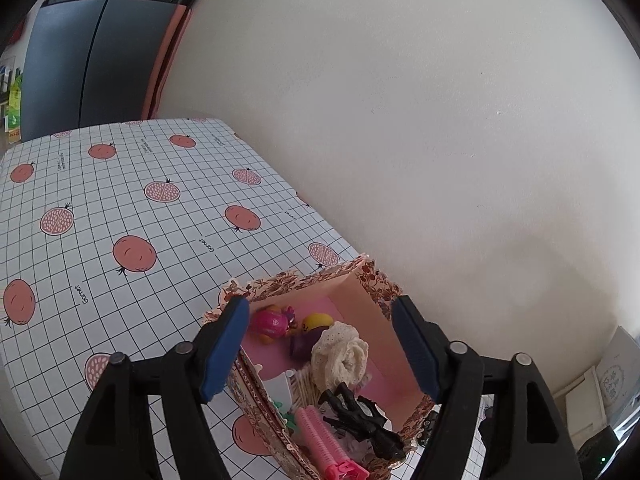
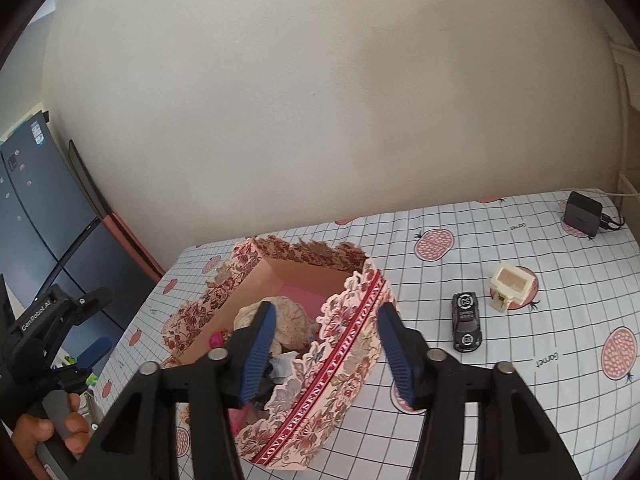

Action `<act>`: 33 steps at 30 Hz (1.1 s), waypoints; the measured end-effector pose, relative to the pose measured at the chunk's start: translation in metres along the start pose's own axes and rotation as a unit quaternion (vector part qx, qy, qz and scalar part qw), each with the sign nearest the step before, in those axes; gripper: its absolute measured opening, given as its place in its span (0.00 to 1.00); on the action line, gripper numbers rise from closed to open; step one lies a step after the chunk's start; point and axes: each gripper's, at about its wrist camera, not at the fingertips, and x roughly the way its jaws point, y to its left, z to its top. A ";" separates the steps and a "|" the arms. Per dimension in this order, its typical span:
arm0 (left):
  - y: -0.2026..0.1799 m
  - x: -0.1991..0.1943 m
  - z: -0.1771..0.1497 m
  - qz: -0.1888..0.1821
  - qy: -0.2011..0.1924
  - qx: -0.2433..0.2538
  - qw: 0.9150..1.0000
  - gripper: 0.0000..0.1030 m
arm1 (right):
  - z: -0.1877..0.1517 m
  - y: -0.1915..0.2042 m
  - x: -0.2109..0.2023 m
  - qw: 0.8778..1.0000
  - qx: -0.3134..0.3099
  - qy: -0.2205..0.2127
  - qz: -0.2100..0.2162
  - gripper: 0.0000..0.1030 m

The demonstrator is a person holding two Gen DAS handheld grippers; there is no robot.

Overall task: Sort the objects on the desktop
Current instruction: 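Withdraw both tools from the box toward the black toy car and white frame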

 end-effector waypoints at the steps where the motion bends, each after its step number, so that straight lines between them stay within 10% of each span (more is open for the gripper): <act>1: -0.003 -0.002 0.000 0.000 -0.003 0.004 1.000 0.75 | 0.001 -0.005 -0.003 1.000 0.005 -0.003 -0.002 0.63; 17: -0.098 0.010 -0.050 -0.044 0.035 0.112 0.992 0.76 | 0.015 -0.112 -0.049 0.992 0.084 -0.031 -0.089 0.75; 33: -0.179 0.036 -0.125 -0.077 0.103 0.223 0.966 0.83 | 0.014 -0.171 -0.066 0.981 0.139 -0.022 -0.135 1.00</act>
